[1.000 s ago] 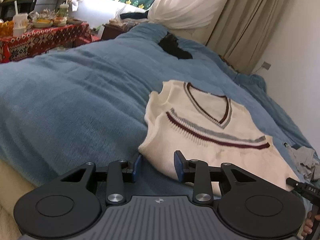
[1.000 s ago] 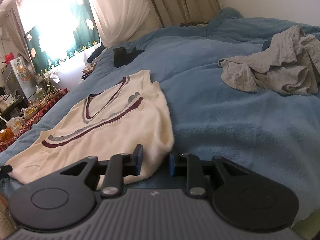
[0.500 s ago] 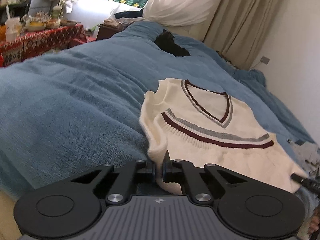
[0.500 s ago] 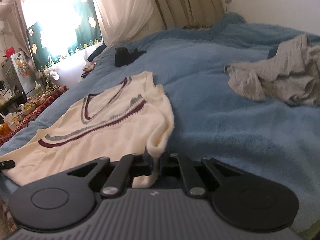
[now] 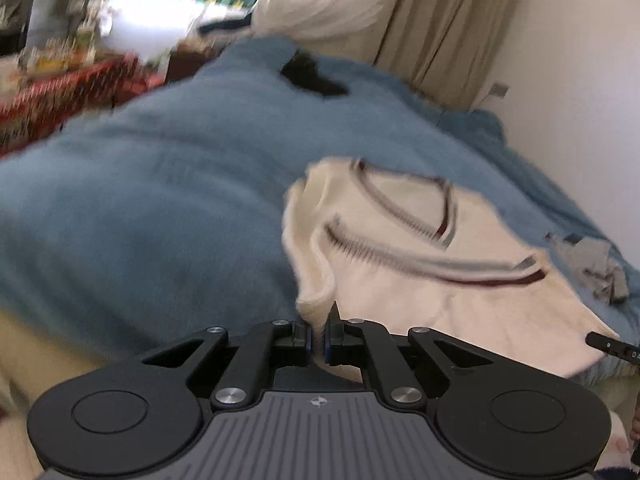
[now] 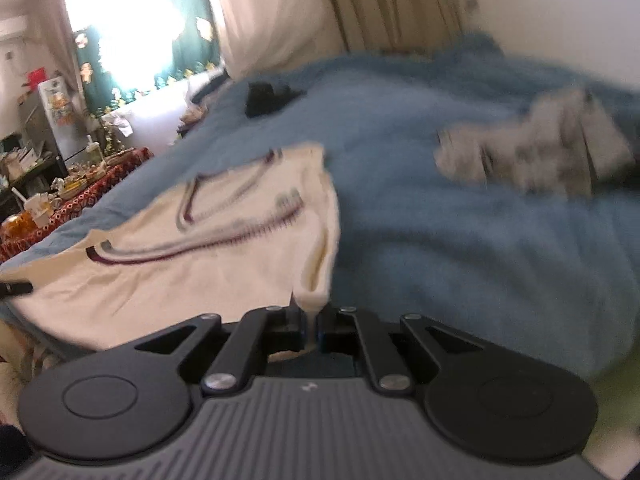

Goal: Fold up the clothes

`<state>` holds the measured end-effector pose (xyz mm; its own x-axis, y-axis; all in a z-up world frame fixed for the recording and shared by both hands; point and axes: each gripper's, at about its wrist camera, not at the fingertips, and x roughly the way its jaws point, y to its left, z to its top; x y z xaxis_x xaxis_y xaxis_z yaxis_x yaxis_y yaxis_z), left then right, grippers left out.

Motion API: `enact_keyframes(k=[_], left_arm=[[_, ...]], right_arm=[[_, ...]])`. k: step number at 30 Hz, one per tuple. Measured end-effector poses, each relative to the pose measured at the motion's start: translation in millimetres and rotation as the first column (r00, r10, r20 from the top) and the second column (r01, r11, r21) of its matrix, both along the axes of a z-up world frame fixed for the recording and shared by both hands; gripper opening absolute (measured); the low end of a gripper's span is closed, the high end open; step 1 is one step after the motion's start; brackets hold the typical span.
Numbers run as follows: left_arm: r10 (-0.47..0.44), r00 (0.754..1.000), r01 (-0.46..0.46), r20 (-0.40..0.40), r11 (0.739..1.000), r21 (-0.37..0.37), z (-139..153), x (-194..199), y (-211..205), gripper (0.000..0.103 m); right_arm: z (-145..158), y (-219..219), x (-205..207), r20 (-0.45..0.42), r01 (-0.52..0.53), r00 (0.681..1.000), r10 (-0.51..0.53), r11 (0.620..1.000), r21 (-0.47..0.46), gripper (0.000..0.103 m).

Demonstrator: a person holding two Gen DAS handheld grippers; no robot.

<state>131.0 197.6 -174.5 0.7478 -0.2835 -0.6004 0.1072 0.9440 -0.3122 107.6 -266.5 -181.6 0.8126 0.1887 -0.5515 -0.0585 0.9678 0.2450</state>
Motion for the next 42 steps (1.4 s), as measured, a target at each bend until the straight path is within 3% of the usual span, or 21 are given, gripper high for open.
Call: enact_keyframes(k=[5,10,16,19,25,30,35,42], left_arm=[[0.002,1.000,-0.002,-0.031,1.000,0.013,-2,3,2,0.011],[0.027,0.999,-0.027,-0.035,1.000,0.011,5,-6,12,0.019],[0.068,0.996,-0.067,-0.053,0.998,0.018,0,-16,29,0.020],[0.068,0.996,-0.065,-0.052,0.996,0.060,2,-20,29,0.020],[0.073,0.997,-0.067,-0.033,0.986,0.154,17,-31,29,0.018],[0.053,0.998,-0.055,0.017,0.989,0.136,40,-33,29,0.016],[-0.033,0.998,0.028,0.060,0.995,0.092,54,-11,5,0.016],[-0.124,0.992,0.126,-0.035,0.991,0.040,30,47,-37,0.016]], right_arm=[[-6,5,-3,0.001,0.008,1.000,-0.008,0.999,-0.040,0.006],[-1,-6,-9,-0.009,0.021,1.000,-0.021,0.999,-0.049,0.016],[-4,-24,-23,-0.032,0.049,0.998,-0.052,0.996,-0.080,0.015],[-6,-28,-29,-0.051,0.079,0.995,-0.084,0.992,-0.094,0.006],[9,-39,-41,-0.031,0.101,0.994,-0.106,0.987,-0.121,0.007],[34,-30,-35,0.024,0.038,0.999,-0.034,0.987,-0.156,0.007],[44,-4,-3,0.044,-0.057,0.997,0.065,0.983,-0.174,0.008],[32,40,51,0.007,-0.138,0.990,0.143,0.967,-0.216,0.008]])
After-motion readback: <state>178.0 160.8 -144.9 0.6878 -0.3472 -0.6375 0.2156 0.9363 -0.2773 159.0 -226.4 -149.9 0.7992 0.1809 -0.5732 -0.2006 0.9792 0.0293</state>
